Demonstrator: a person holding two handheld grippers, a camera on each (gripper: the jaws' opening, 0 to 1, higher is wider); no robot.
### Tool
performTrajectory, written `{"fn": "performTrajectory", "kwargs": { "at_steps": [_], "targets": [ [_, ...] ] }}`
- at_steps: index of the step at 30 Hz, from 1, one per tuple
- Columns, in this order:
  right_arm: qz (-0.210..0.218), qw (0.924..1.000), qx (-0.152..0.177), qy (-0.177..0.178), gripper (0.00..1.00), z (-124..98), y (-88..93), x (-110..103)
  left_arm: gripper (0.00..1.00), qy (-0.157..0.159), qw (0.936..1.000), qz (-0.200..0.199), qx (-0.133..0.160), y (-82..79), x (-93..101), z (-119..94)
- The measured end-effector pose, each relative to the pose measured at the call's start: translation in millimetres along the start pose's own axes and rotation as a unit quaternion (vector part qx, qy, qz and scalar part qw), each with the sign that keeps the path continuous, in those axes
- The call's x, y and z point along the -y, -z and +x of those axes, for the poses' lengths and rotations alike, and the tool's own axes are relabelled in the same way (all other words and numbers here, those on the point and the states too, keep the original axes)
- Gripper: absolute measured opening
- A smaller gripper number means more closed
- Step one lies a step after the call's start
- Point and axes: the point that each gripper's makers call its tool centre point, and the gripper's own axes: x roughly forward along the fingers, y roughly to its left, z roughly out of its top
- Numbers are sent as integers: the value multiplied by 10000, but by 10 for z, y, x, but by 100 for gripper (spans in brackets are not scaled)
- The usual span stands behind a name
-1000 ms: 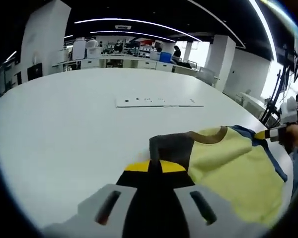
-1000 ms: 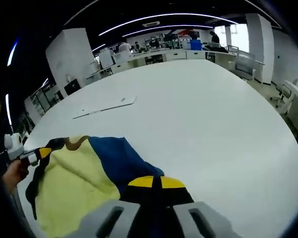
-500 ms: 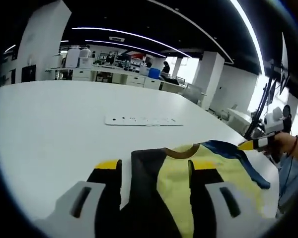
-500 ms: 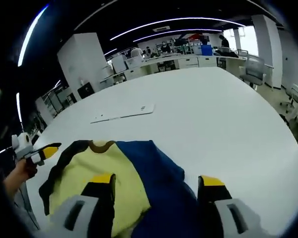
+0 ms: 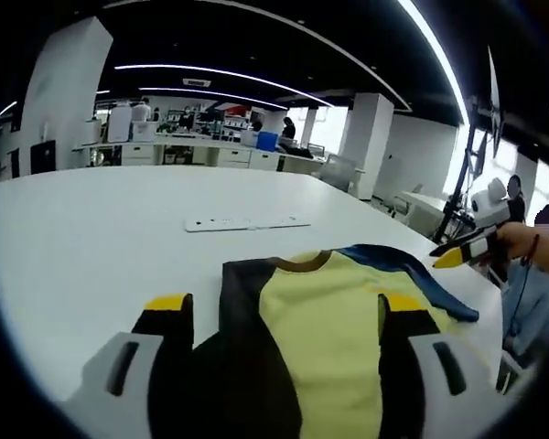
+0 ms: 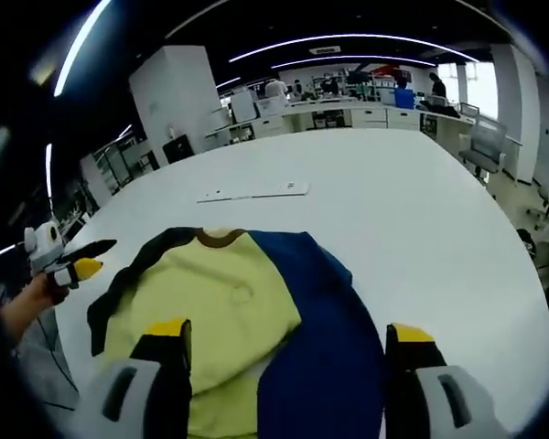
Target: Fold the garment on the visible template until the final outline fits inside the template.
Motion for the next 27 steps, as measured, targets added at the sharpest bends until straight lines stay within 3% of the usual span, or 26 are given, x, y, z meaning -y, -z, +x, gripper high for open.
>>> {"fn": "performTrajectory", "kwargs": {
  "at_steps": [6, 11, 14, 21, 27],
  "targets": [
    [-72, 10000, 28, 8, 88, -194, 120, -74, 92, 192, 9997, -119, 85, -21, 241, -163],
    [-30, 10000, 28, -1, 87, -323, 258, -134, 96, 353, 9993, 101, 23, 19, 433, -284],
    [-36, 10000, -45, 11, 86, -377, 373, -153, 96, 514, 9986, -16, 99, 2, 573, -374],
    [121, 9998, -150, 30, 84, -468, 606, -203, 93, 768, 9964, 348, 7, 48, 886, -527],
    [100, 9996, -253, 87, 80, -522, 792, -215, 87, 967, 9938, 532, -161, 216, 1100, -618]
  ]
}}
